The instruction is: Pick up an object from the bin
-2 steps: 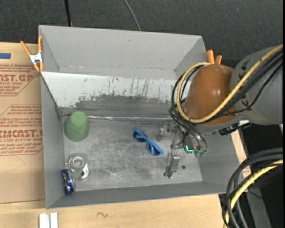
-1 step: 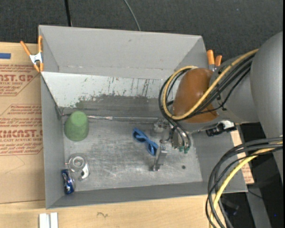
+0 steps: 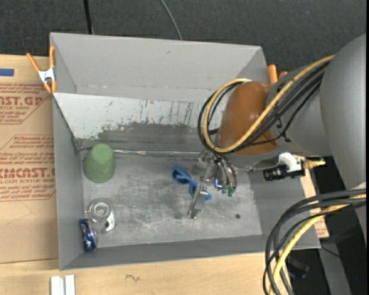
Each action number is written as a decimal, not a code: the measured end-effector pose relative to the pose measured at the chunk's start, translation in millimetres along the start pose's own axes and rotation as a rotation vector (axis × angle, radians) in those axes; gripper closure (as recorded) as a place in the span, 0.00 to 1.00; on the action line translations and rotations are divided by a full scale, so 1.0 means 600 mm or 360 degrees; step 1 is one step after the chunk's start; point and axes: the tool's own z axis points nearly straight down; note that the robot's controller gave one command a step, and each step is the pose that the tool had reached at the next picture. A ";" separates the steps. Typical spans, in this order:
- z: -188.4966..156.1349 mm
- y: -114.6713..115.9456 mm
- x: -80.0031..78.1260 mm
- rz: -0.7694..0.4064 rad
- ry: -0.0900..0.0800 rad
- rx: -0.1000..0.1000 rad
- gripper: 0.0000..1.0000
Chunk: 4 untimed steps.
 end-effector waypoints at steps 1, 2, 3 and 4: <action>0.001 0.010 -0.014 0.0496 0.0001 0.0003 0.00; 0.048 0.007 -0.008 0.0672 -0.0010 -0.0001 0.00; 0.047 0.008 -0.010 0.0671 -0.0005 0.0001 0.00; 0.045 0.008 -0.012 0.0672 -0.0011 -0.0001 1.00</action>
Offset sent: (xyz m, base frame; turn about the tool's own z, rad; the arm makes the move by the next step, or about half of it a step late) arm 0.0100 0.0026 -0.0002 0.3117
